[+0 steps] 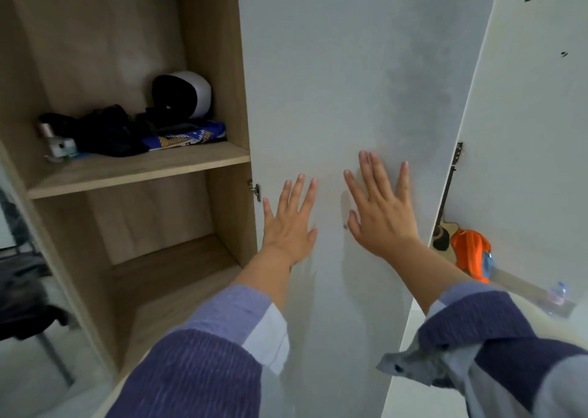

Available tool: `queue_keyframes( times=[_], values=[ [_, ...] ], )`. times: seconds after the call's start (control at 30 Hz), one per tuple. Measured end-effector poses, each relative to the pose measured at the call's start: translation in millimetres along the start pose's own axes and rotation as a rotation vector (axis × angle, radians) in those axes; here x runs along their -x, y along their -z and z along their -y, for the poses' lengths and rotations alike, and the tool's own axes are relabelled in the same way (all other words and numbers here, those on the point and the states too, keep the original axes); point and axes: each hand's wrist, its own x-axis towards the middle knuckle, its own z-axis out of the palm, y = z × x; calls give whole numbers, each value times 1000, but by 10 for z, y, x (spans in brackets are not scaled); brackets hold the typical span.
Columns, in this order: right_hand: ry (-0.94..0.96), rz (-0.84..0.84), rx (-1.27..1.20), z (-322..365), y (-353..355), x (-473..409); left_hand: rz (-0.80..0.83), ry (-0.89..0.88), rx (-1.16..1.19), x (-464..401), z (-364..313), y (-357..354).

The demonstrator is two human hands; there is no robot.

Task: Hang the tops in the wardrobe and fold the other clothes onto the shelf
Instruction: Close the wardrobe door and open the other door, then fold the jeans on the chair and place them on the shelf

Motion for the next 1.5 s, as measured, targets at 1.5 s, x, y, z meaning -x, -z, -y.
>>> queue_keyframes(
  times=[1.5],
  values=[
    [1848, -131, -879, 4646, 3307, 3590, 101, 2001, -280, 7211, 126, 1158]
  ],
)
